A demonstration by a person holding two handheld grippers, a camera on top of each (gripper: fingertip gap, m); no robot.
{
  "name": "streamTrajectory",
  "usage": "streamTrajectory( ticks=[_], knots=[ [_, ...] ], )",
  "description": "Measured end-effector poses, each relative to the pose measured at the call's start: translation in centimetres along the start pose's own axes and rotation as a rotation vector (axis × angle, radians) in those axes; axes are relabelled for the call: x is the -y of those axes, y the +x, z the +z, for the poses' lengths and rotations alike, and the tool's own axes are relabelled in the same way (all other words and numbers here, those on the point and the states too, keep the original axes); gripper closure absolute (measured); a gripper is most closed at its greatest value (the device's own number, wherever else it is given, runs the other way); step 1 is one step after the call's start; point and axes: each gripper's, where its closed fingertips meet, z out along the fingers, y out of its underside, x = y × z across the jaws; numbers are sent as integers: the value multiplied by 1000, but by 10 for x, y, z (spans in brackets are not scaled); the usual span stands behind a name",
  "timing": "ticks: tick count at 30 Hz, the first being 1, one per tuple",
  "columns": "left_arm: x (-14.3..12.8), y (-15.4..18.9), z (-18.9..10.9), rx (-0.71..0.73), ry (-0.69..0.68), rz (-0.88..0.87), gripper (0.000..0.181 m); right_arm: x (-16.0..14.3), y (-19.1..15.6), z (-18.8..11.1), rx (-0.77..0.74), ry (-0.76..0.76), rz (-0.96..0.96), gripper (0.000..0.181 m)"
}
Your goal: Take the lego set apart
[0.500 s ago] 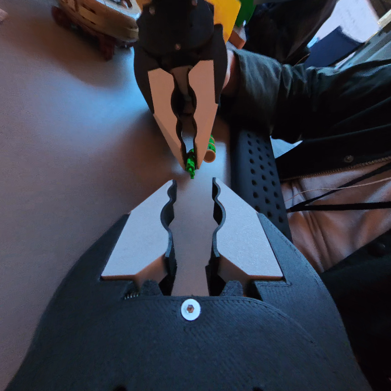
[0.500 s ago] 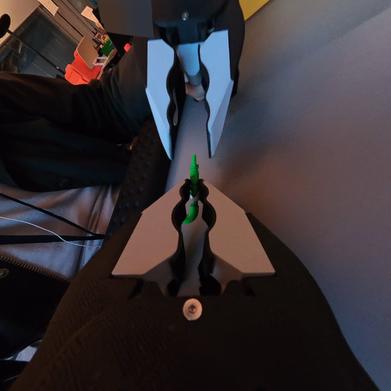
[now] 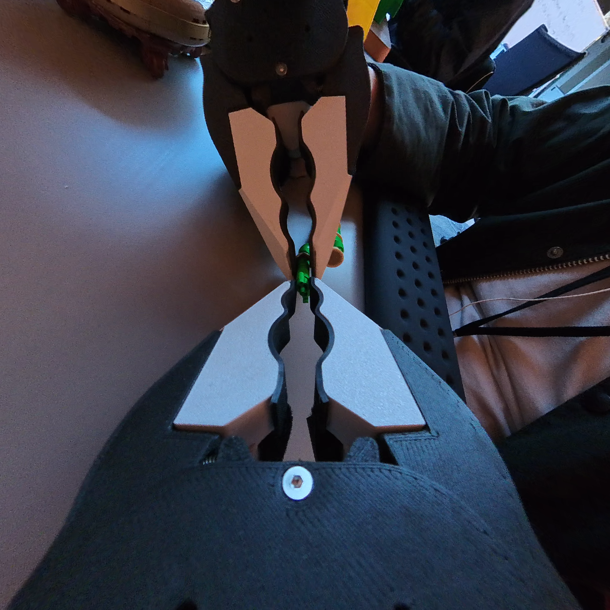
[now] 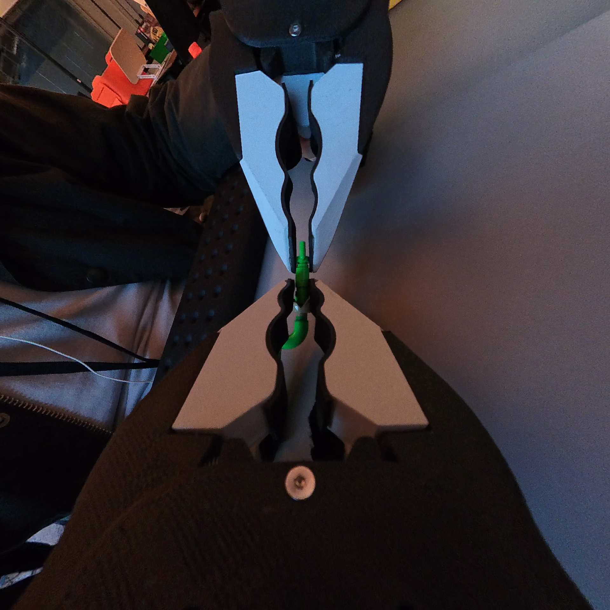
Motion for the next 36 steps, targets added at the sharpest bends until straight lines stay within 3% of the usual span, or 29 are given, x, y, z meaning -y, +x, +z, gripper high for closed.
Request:
streamTrajectory(
  ticks=[4,7,11,13,14,17,26,30,34,36],
  knots=[
    [2,2,1,8,5,25,176,0,-4,6,20,-11,15,167],
    [-5,1,4,13,-38,19,175,-8,-2,10,-10,-80,-23,174],
    [-4,1,3,25,-29,34,175,-7,-1,9,-14,-64,-25,174],
    [-14,-12,-7,107,-74,47,175,-20,1,4,-26,-131,-15,174],
    [-15,-21,-20,150,-48,34,175,-22,2,-3,-30,-108,-5,174],
    [6,-8,-52,13,153,-44,176,-13,10,-20,-49,-13,31,175],
    [33,38,-54,-125,300,185,175,-11,7,-7,-26,-54,7,171],
    [36,41,-54,-108,317,233,176,4,6,-10,-27,35,-19,146],
    [32,38,-44,23,268,381,176,41,-10,-26,46,260,-26,151],
    [24,34,-34,71,197,421,176,63,-29,-38,60,388,-147,159]
  ],
)
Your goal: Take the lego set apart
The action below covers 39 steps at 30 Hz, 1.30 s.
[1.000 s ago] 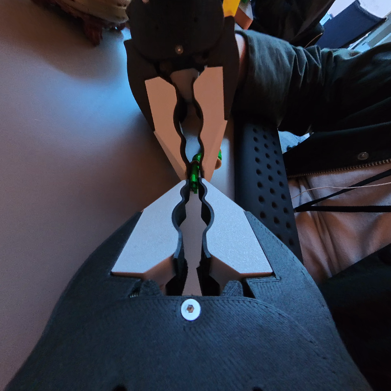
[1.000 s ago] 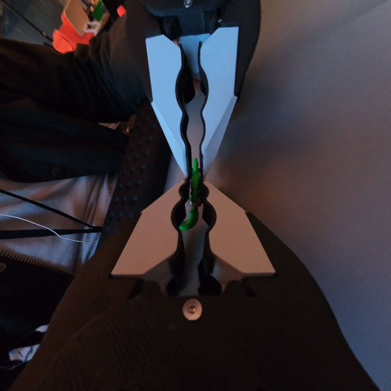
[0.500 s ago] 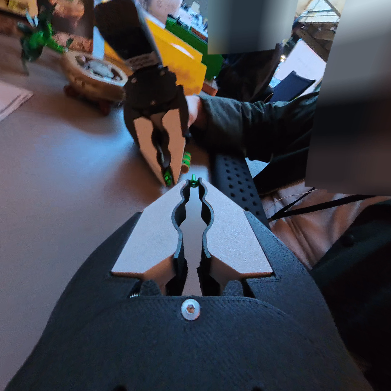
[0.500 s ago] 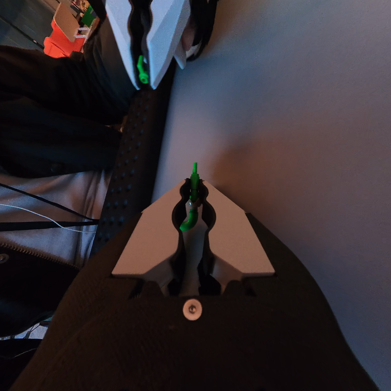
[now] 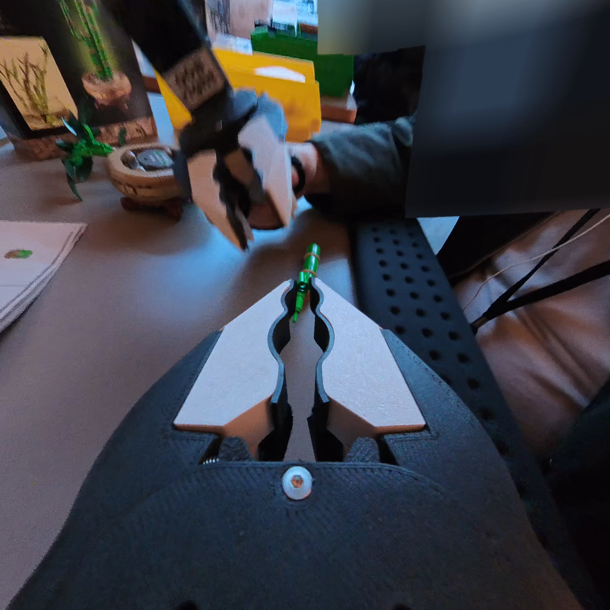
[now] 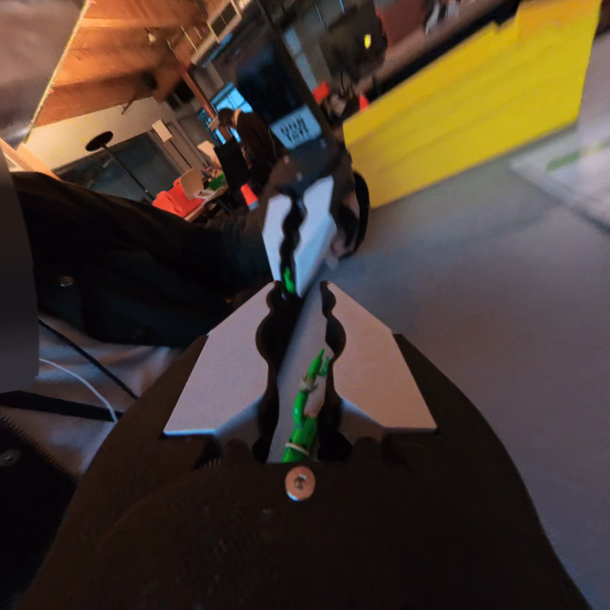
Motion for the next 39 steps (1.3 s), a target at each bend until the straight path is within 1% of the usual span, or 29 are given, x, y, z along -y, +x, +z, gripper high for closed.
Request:
streamTrajectory(
  ticks=[1,3,6,9,11,13,17,19,21,22,24,26,29,33,35,39],
  knots=[
    [-6,2,4,-8,-39,-1,176,6,-6,0,-14,16,-64,164],
    [-15,6,11,-41,-92,-36,175,2,-9,6,-55,-30,-145,167],
    [-25,6,16,-48,-148,-74,175,-20,-10,16,-39,-145,-101,169],
    [-27,6,17,-60,-152,-108,175,-35,-4,24,-66,-227,-102,173],
    [-25,6,16,-67,-144,-127,175,-40,-3,26,-78,-257,-120,175],
    [-27,6,16,-68,-148,-138,175,-41,-5,27,-74,-266,-128,179],
    [-26,5,17,-75,-141,-181,175,-40,-2,27,-106,-274,-143,180],
    [-19,2,13,-76,-92,-204,172,-30,-1,25,-109,-217,-100,181],
    [-11,1,8,-84,-41,-223,157,-16,-2,19,-60,-112,41,181],
    [-9,0,7,-82,-28,-228,153,-9,-2,15,-20,-54,119,181],
    [-7,-1,5,-78,-16,-219,153,3,-6,7,78,44,251,181],
    [-4,-1,4,-72,-1,-211,153,8,-8,3,138,93,325,181],
    [5,-3,3,-74,51,-241,154,8,-9,4,154,95,332,181],
    [25,-6,0,-112,179,-328,158,2,-8,12,130,57,292,181],
    [24,-12,-1,-94,177,-357,167,4,-7,13,114,63,265,181],
    [22,-17,-2,-73,173,-376,170,6,-3,12,71,74,209,181]
  ],
)
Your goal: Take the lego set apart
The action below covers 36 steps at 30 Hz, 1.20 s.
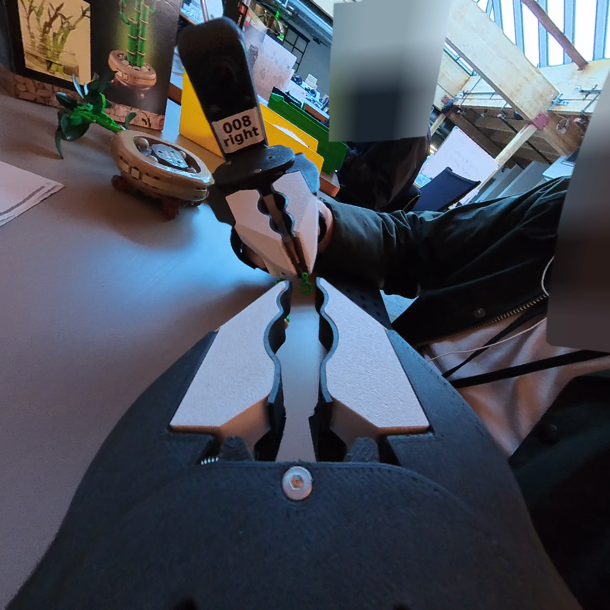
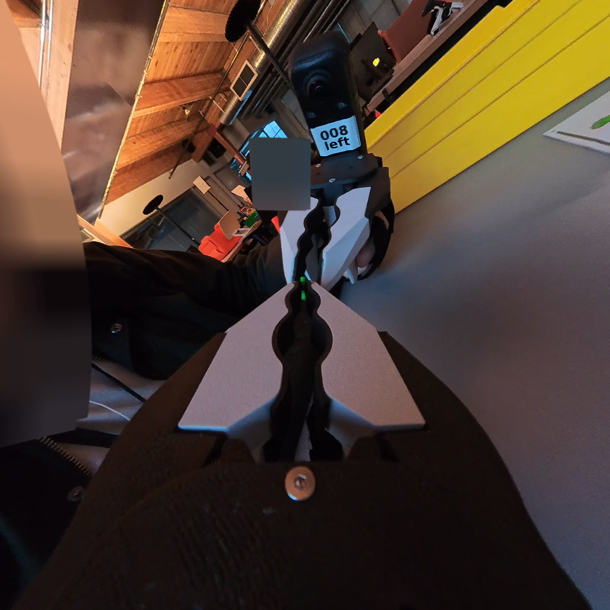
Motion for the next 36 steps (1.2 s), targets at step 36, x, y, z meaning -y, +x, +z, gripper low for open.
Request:
streamTrajectory(
  ticks=[36],
  knots=[
    [44,-43,-323,1306,-42,117,153,-29,37,-48,-390,-297,-310,149]
  ],
)
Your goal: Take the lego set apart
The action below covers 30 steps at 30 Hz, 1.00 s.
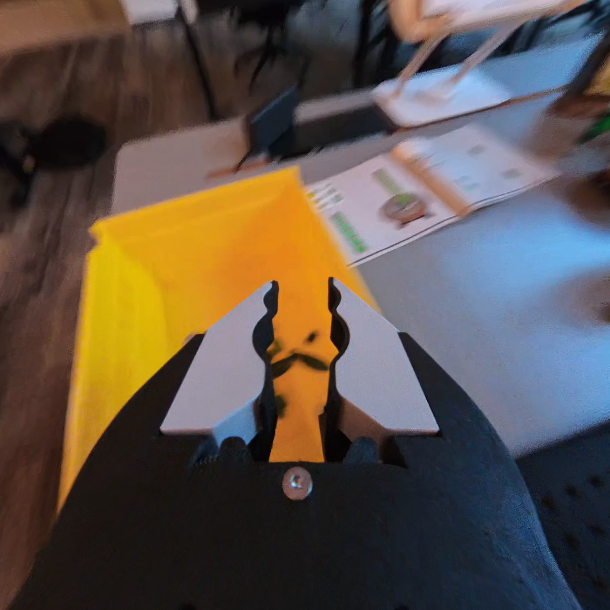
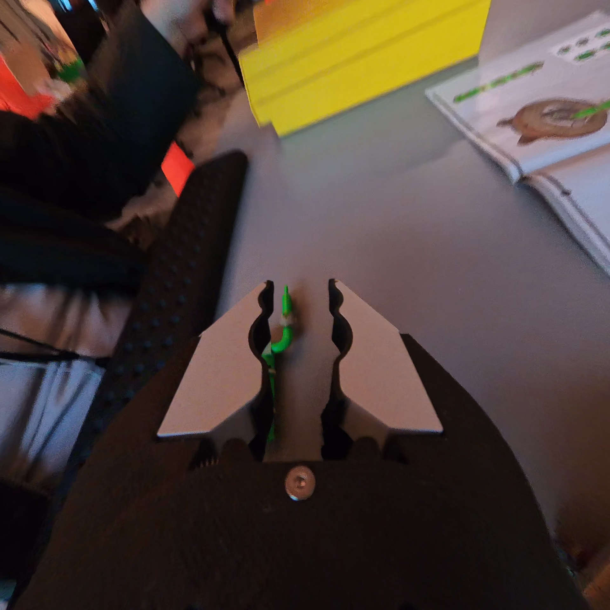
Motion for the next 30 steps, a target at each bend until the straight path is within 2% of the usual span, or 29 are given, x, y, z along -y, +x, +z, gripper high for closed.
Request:
streamTrajectory(
  ticks=[3,5,6,9,11,13,14,17,19,23,26,30],
  knots=[
    [24,110,-4,-242,110,93,157,-17,-8,7,43,-96,-6,149],
    [16,189,2,-479,95,123,170,-25,-12,12,59,-144,-15,149],
    [10,224,6,-586,93,122,169,-28,-12,15,53,-163,-25,149],
    [-24,292,33,-761,2,201,161,-34,-15,25,48,-187,-30,153],
    [-50,311,57,-788,-109,298,158,-39,-16,33,47,-224,-23,155],
    [-60,324,69,-838,-157,348,160,-45,-18,36,55,-263,-17,162],
    [-59,330,71,-864,-162,354,161,-45,-20,36,67,-266,-5,171],
    [-53,340,72,-927,-159,402,161,-43,-22,32,79,-265,-30,172],
    [-49,345,71,-972,-167,419,158,-35,-23,28,104,-214,-3,172],
    [-37,345,74,-1051,-138,371,155,-14,-24,18,207,-65,141,173],
    [-35,344,67,-1122,-78,282,154,-7,-19,11,226,-9,172,173],
    [-43,339,67,-1099,-45,245,159,2,-22,10,273,38,193,173]
  ],
)
